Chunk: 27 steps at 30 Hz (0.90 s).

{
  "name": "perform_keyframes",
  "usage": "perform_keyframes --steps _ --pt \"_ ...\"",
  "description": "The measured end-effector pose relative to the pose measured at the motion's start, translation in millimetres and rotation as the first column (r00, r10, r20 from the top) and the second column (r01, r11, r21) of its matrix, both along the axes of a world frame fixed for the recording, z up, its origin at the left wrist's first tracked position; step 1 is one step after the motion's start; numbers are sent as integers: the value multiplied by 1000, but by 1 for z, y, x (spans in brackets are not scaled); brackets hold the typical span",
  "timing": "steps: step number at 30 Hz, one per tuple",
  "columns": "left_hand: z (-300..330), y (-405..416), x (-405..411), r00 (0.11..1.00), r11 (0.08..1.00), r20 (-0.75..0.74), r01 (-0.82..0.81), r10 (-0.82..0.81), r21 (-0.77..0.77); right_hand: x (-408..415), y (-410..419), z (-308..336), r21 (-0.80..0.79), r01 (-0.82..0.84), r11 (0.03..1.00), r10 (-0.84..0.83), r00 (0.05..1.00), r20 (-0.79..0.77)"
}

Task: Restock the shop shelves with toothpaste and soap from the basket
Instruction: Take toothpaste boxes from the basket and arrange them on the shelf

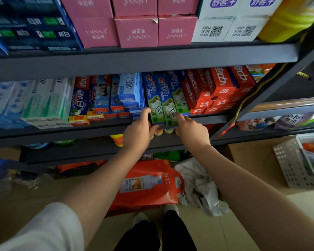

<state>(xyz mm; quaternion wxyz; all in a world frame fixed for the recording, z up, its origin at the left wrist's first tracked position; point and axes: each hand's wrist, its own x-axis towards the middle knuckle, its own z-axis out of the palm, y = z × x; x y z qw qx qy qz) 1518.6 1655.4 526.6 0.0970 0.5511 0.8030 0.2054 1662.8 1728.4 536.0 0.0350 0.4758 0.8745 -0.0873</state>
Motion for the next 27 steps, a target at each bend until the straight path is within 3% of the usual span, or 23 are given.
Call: perform_keyframes --steps 7,11,14,24,27 --pt "2 11 -3 966 987 -230 93 -121 -130 -17 13 -7 -16 71 997 -72 995 -68" --pt "5 14 -1 932 973 -316 120 -180 -198 -7 17 -4 -108 83 991 -100 981 -166" --pt "7 19 -4 925 973 -334 118 -180 -198 5 19 0 -139 153 978 -177 966 -187" --pt "2 13 -11 949 984 -263 154 -174 -94 7 9 0 -51 104 993 -104 995 5" --pt "-2 14 -12 943 984 -284 160 -174 -74 0 8 0 -19 130 991 -131 991 -25"
